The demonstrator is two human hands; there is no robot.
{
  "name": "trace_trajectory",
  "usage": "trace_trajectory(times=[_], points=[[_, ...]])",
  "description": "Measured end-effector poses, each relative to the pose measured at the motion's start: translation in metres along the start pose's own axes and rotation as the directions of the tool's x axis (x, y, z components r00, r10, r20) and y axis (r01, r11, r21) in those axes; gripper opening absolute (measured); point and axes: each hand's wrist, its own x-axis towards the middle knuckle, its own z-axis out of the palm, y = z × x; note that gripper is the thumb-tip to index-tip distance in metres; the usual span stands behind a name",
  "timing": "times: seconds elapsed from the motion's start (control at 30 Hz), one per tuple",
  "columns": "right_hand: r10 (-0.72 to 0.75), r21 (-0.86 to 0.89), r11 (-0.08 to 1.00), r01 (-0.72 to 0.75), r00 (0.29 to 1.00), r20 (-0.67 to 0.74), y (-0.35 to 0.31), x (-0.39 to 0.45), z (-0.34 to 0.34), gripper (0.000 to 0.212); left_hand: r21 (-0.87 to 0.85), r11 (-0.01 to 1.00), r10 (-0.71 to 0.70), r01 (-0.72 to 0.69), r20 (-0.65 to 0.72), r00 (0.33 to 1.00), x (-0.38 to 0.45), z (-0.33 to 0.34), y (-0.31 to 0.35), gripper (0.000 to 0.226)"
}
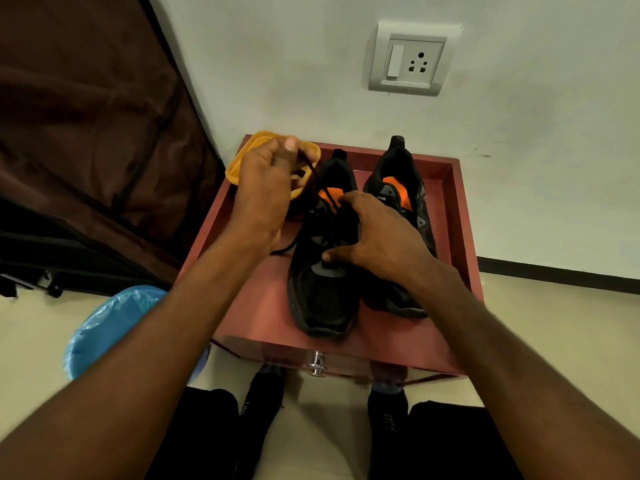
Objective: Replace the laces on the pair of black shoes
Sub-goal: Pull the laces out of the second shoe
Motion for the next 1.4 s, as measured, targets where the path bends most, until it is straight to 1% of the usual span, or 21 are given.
trace_trajectory(times=[0.03,0.07,0.13,0.2,0.3,0.37,0.43,0.57,0.67,0.73,0.77,0.83,0.9,0.93,0.97,1.03,1.07,1.13,1.2,1.33,1.4], points=[[0.004,0.002,1.000,-0.004,1.000,0.002,0.000,0.000,0.000,0.099,-0.109,0.994,-0.032,0.031,-0.006,0.999,0.002,-0.001,0.002,0.035],[0.002,0.007,1.000,-0.002,1.000,0.003,0.000,0.000,0.000,0.098,-0.109,0.992,-0.059,0.057,-0.014,0.998,0.001,-0.001,0.003,0.039],[-0.009,0.014,1.000,0.009,1.000,-0.005,-0.001,-0.001,0.001,0.095,0.066,0.994,-0.088,0.092,-0.058,0.994,-0.002,-0.001,-0.005,0.042],[-0.014,0.017,1.000,0.014,1.000,-0.010,-0.001,0.000,0.001,0.092,0.284,0.958,-0.034,0.045,-0.043,0.998,-0.006,-0.001,-0.014,0.039],[-0.018,0.032,0.999,0.018,1.000,-0.010,0.000,0.000,0.002,0.092,0.638,0.752,0.089,-0.168,0.154,0.984,-0.009,-0.003,-0.023,0.030],[-0.022,0.042,0.999,0.022,1.000,-0.010,0.000,0.000,0.003,0.092,0.777,0.582,0.067,-0.241,0.250,0.966,-0.010,-0.004,-0.027,0.027],[-0.015,0.037,0.999,0.015,1.000,-0.009,0.000,0.000,0.003,0.092,0.812,0.524,0.059,-0.257,0.266,0.962,-0.012,-0.004,-0.031,0.022],[-0.015,0.029,0.999,0.015,1.000,-0.008,-0.001,-0.001,0.003,0.092,0.791,0.543,0.117,-0.282,0.262,0.958,-0.012,-0.004,-0.032,0.010],[-0.008,0.038,0.999,0.008,1.000,-0.001,-0.001,-0.002,0.001,0.093,0.532,0.837,0.093,-0.131,0.098,0.991,-0.009,-0.001,-0.028,0.013],[0.001,0.044,0.999,-0.001,1.000,0.005,-0.002,-0.003,-0.001,0.095,0.101,0.995,-0.002,0.004,-0.026,1.000,-0.005,-0.001,-0.016,0.017],[0.002,0.046,0.999,-0.003,1.000,0.007,-0.002,-0.003,-0.002,0.095,-0.154,0.987,-0.060,0.050,-0.060,0.996,-0.002,-0.002,-0.009,0.021],[0.002,0.054,0.999,-0.003,1.000,0.010,-0.002,-0.004,-0.002,0.095,-0.503,0.859,-0.160,0.101,-0.075,0.984,0.002,-0.008,0.001,0.024],[0.005,0.065,0.998,-0.006,1.000,0.016,-0.002,-0.003,-0.002,0.095,-0.638,0.755,-0.247,0.147,-0.070,0.966,0.005,-0.014,0.001,0.020],[0.005,0.068,0.998,-0.006,1.000,0.018,-0.002,-0.003,-0.002,0.094,-0.626,0.763,-0.264,0.162,-0.073,0.962,0.005,-0.014,-0.001,0.018],[0.007,0.069,0.998,-0.008,1.000,0.018,-0.002,-0.002,-0.002,0.093,-0.522,0.839,-0.235,0.154,-0.092,0.968,0.005,-0.014,-0.005,0.016],[0.011,0.066,0.998,-0.012,1.000,0.015,-0.003,-0.001,-0.002,0.091,-0.029,0.999,-0.034,0.032,-0.065,0.997,0.002,-0.012,-0.016,0.013],[0.009,0.064,0.998,-0.010,1.000,0.013,-0.003,0.000,-0.001,0.090,0.229,0.971,0.067,-0.070,0.022,0.998,-0.001,-0.010,-0.021,0.010],[0.002,0.057,0.998,-0.002,1.000,0.010,-0.004,0.001,-0.001,0.088,0.569,0.787,0.117,-0.238,0.241,0.964,-0.008,-0.004,-0.032,0.006],[0.002,0.053,0.999,-0.003,1.000,0.008,-0.004,0.002,0.000,0.089,0.720,0.616,0.106,-0.320,0.326,0.939,-0.015,0.002,-0.041,0.017],[0.003,0.057,0.998,-0.003,1.000,0.004,-0.004,0.000,-0.002,0.091,0.790,0.538,0.134,-0.295,0.265,0.955,-0.013,0.007,-0.040,0.013],[0.003,0.062,0.998,-0.004,1.000,0.008,-0.004,0.000,-0.001,0.091,0.788,0.566,0.094,-0.244,0.232,0.968,-0.012,0.006,-0.040,0.007]])
